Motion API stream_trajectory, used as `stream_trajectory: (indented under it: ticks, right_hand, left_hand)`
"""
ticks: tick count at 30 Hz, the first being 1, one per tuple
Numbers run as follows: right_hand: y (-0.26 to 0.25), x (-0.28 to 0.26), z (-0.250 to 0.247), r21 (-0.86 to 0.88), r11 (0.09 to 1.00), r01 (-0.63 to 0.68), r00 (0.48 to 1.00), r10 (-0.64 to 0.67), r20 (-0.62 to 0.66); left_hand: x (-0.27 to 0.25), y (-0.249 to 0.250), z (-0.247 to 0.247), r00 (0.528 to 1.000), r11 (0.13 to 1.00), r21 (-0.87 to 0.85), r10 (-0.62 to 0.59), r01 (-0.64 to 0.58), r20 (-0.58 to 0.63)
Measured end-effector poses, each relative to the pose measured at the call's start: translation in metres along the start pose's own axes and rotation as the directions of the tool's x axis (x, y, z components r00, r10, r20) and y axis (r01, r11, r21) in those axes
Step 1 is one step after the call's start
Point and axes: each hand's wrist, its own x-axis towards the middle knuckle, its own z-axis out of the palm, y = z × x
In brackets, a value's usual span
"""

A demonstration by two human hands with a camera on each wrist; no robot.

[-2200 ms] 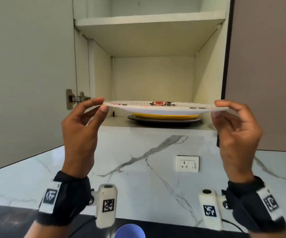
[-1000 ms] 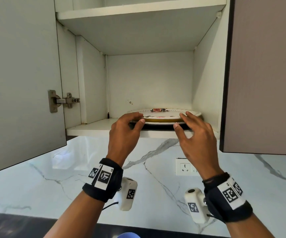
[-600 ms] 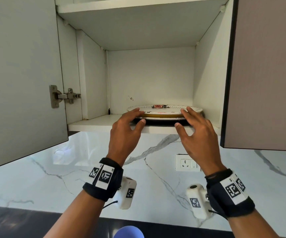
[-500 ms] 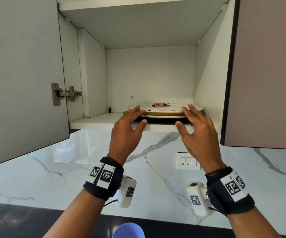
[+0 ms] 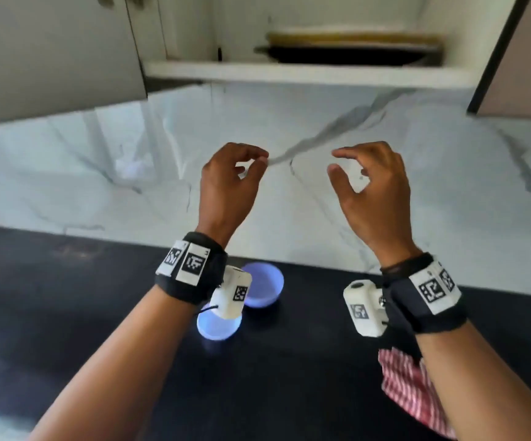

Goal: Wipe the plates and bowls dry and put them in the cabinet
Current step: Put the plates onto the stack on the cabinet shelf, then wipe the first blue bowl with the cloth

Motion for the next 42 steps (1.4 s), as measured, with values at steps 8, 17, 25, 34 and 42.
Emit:
stream_trajectory:
  ticks: [8,17,25,34,42]
  right_hand:
    - [0.022,-0.133,0.051,-0.213,0.896,-0.389,0.702,0.438,0.562]
    - [0.055,-0.208,0.111,-0.500,0.830,-0.245,0.170,0.545,0.821]
    - [0.110,-0.214,0.175,-0.508,0.826,-0.245,0.106,0.544,0.833]
    - [0.135,-0.217,0.219,-0.566,0.793,-0.223,0.109,0.598,0.794]
    - [0.130,-0.222,0.197,-0.482,0.705,-0.521,0.280,0.674,0.683]
  left_hand:
    - [-0.120,-0.088,-0.045,0.871,0.873,0.181,-0.477,0.454,0.117]
    - [-0.201,-0.145,-0.062,0.687,0.684,0.209,-0.723,0.699,0.069]
    - [-0.214,-0.172,-0.048,0.648,0.636,0.285,-0.759,0.717,0.064]
    - [-0.202,-0.189,-0.026,0.602,0.591,0.252,-0.797,0.766,0.039]
    - [-0.188,-0.210,-0.024,0.544,0.572,0.266,-0.820,0.776,0.177]
